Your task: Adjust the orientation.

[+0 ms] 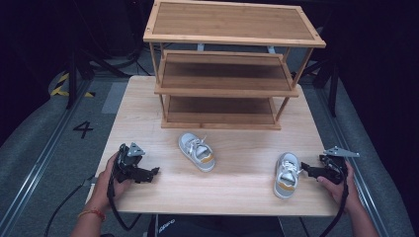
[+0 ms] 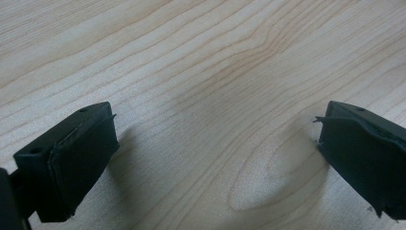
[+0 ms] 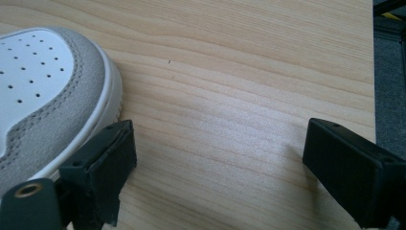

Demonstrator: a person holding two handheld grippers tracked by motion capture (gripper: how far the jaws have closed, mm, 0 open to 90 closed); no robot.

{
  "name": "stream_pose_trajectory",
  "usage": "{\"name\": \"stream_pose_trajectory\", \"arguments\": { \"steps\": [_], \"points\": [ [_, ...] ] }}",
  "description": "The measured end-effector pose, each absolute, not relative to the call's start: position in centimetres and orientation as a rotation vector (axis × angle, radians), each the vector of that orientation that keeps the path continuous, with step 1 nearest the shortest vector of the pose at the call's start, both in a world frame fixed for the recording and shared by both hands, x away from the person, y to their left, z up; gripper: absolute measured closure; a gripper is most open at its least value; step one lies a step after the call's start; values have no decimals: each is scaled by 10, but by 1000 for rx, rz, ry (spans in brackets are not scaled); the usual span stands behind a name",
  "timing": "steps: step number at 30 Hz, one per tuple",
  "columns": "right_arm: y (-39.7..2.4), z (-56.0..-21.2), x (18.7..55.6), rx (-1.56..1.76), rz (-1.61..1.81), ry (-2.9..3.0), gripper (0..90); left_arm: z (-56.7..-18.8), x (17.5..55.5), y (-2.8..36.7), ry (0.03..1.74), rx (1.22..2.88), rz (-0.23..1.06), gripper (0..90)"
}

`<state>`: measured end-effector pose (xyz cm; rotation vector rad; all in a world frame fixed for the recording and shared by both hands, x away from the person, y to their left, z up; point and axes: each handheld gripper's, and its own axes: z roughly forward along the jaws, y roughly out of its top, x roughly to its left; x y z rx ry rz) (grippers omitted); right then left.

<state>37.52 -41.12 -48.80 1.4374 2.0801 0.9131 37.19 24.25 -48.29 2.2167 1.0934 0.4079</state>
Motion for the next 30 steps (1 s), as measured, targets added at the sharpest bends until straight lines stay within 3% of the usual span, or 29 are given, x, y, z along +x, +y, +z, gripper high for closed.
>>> {"name": "stream_pose_trajectory", "arguments": {
  "steps": [9,12,15,16,22,30],
  "points": [
    [-411,-488,375,1435,914,2083,116,-480,366,238,1153,2227,397,7],
    [-411,-488,375,1435,914,2083,116,-475,360,232,1168,2257,372,50],
    [-411,-488,375,1434,914,2084,116,-469,353,226,1136,2283,382,198],
    [-411,-488,375,1434,914,2084,116,-469,353,226,1136,2283,382,180],
    [-412,-488,375,1433,915,2085,116,-445,342,197,947,2343,308,167],
    [-412,-488,376,1429,917,2088,116,-422,343,142,749,2390,330,198]
  ]
}}
